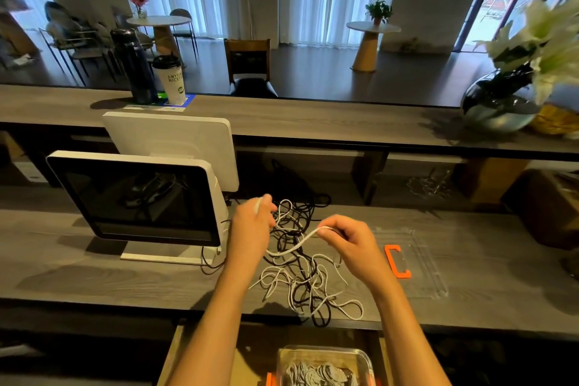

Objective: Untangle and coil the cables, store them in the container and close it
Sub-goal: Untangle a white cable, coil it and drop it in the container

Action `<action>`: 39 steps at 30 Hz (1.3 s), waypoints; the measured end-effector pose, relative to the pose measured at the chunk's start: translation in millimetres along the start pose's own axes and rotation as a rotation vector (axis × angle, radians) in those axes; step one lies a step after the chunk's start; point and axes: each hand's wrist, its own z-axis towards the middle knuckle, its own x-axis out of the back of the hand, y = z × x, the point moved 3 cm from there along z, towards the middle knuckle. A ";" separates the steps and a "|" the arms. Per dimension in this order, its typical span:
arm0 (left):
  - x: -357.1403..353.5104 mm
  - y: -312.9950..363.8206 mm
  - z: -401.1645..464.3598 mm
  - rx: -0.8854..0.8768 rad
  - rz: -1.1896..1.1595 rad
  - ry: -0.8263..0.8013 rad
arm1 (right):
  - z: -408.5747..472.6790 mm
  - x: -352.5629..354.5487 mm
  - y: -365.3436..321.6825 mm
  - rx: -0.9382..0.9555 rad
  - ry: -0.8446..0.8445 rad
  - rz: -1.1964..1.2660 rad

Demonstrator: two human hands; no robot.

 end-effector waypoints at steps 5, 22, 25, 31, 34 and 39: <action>-17.9 5.8 -14.3 0.059 -0.053 -0.312 | 5.0 0.7 -11.4 0.046 0.115 0.011; -17.4 -1.9 -21.8 0.198 -0.230 -0.537 | 6.9 8.8 17.8 -0.163 0.206 -0.056; -9.0 -7.5 -9.6 0.219 -0.471 -0.216 | 3.5 7.9 19.5 -0.155 0.145 -0.048; -2.3 -0.4 -4.4 0.320 -1.342 -0.112 | 1.2 4.9 21.6 -0.139 0.092 0.138; 2.2 5.2 -4.3 0.349 -1.488 -0.078 | 0.0 -1.4 17.0 -0.099 0.069 0.292; 4.6 2.3 -4.4 0.152 -0.940 0.088 | -5.4 -10.3 9.7 -0.119 -0.016 0.415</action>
